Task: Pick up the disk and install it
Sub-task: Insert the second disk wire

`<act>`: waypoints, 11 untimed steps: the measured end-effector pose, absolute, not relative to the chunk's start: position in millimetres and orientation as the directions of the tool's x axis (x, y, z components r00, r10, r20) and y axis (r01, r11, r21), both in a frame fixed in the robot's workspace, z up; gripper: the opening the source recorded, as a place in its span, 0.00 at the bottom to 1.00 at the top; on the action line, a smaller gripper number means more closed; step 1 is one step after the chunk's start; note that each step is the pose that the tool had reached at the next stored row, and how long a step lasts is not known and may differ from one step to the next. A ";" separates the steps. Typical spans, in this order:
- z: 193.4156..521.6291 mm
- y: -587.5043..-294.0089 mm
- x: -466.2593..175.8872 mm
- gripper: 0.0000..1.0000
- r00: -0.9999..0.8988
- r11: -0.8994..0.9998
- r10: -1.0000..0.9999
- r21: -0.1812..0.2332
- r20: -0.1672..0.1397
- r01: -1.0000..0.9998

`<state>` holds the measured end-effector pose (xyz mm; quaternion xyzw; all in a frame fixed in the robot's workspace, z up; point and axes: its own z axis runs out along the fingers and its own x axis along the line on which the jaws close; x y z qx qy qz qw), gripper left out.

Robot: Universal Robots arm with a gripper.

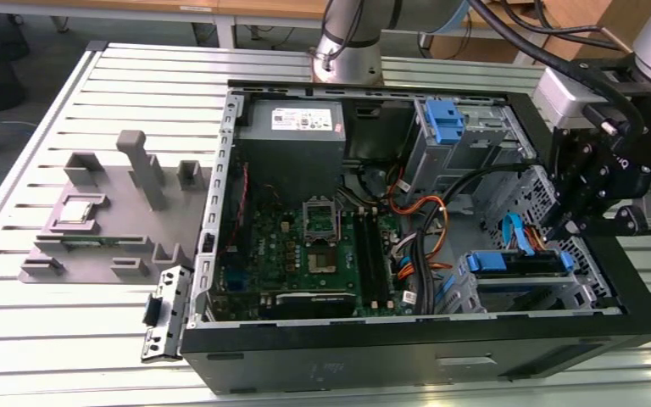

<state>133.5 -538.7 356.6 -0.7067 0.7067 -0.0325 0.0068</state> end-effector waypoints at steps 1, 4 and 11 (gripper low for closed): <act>356.6 -538.7 133.5 0.24 -0.001 -0.001 -0.999 -0.056 0.036 -0.998; 356.6 -538.7 133.5 0.16 -0.001 -0.001 -0.999 -0.056 0.036 -0.998; 356.6 -538.7 133.5 0.10 -0.001 -0.001 -0.999 -0.056 0.037 -0.998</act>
